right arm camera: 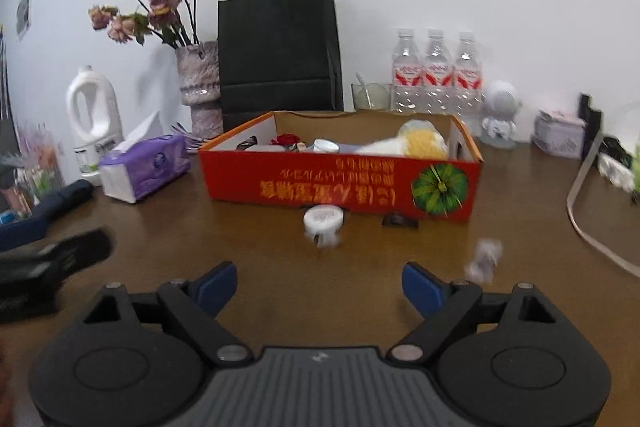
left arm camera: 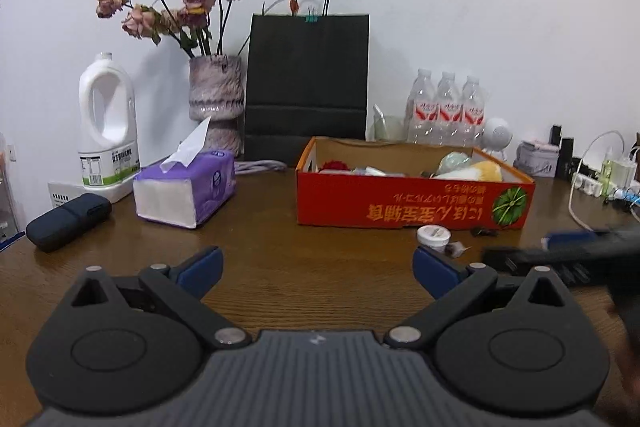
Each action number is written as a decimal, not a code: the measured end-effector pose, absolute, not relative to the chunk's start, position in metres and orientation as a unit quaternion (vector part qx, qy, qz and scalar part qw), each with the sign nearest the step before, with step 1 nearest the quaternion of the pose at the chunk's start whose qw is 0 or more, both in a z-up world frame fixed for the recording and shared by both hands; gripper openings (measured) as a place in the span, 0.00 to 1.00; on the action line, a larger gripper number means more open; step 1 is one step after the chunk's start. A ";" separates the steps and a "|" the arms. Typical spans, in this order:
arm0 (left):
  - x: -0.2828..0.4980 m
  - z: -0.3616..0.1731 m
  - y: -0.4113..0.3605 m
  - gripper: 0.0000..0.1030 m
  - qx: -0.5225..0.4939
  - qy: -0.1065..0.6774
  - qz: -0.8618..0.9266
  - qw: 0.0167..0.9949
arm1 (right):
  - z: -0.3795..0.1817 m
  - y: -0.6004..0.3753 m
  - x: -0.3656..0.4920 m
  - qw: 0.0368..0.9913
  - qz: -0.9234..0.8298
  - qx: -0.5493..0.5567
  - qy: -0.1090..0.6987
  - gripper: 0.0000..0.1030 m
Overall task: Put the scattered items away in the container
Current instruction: 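Move both tools back toward the round white tin and clear packet, then grasp the round white tin with left tool while right tool grasps clear packet, then carry tin and clear packet into the box and open both tools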
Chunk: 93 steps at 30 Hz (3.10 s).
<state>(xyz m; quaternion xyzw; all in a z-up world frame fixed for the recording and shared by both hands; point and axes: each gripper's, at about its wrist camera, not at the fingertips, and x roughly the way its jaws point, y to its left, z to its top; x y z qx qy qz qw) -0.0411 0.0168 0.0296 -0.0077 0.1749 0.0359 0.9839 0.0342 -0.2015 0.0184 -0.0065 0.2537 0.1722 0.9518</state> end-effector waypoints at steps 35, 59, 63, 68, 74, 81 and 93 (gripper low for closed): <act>0.135 -0.007 -0.080 0.39 0.062 0.315 -0.099 0.942 | 0.010 -0.273 0.103 0.952 0.120 0.120 0.256 0.21; -0.070 0.033 -0.028 0.39 0.009 0.207 -0.051 0.977 | 0.033 -0.226 -0.057 0.969 0.179 0.063 0.155 0.21; -0.093 0.042 -0.024 0.39 0.002 0.184 -0.059 0.981 | 0.032 -0.237 -0.080 0.974 0.172 0.073 0.132 0.21; -0.106 0.049 -0.021 0.39 -0.003 0.160 -0.063 0.985 | 0.031 -0.245 -0.081 0.975 0.160 0.079 0.132 0.21; -0.093 0.048 -0.015 0.39 -0.013 0.161 -0.067 0.985 | 0.030 -0.249 -0.074 0.975 0.161 0.080 0.131 0.21; -0.022 0.075 -0.015 0.39 -0.010 0.149 -0.082 0.985 | 0.058 -0.263 -0.034 0.973 0.169 0.104 0.118 0.21; 0.222 0.083 -0.041 0.39 0.018 0.295 -0.151 0.943 | 0.131 -0.250 0.220 0.949 0.176 0.060 0.256 0.21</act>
